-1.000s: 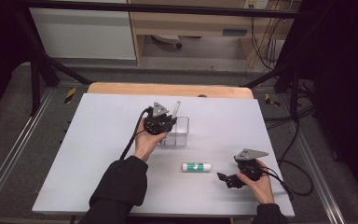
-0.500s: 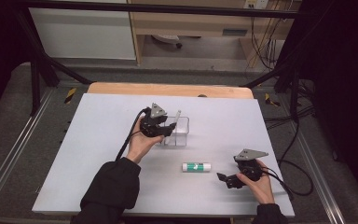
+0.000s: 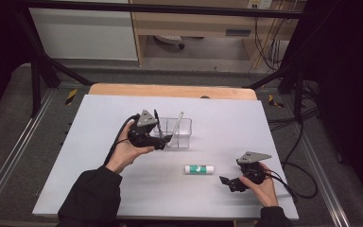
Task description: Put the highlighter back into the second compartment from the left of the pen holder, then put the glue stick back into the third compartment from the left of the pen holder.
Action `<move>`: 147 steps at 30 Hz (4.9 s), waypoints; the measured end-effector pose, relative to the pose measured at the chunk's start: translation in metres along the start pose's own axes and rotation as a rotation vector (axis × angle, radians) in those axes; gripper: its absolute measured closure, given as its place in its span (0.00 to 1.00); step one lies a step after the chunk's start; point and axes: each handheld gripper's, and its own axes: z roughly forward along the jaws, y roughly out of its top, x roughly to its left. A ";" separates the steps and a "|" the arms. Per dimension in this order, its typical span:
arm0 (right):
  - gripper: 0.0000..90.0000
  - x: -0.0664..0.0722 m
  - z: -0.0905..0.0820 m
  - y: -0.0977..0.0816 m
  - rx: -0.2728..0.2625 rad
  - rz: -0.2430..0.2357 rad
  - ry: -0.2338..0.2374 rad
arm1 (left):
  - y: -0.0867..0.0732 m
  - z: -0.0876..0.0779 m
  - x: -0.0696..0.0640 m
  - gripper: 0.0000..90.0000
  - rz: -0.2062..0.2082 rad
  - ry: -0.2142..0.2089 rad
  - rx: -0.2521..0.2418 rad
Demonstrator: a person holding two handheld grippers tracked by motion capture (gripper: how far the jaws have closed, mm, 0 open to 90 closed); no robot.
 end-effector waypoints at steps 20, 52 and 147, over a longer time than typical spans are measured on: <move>0.01 0.002 0.003 0.001 0.036 -0.014 0.004 | -0.087 -0.027 0.015 0.07 -0.029 -0.018 0.118; 0.04 0.020 0.011 0.028 0.110 -0.173 0.063 | -0.139 -0.049 0.031 0.07 -0.086 0.013 0.126; 0.73 0.016 0.044 0.073 0.191 -0.419 0.346 | -0.133 -0.044 0.019 0.08 -0.004 -0.008 0.128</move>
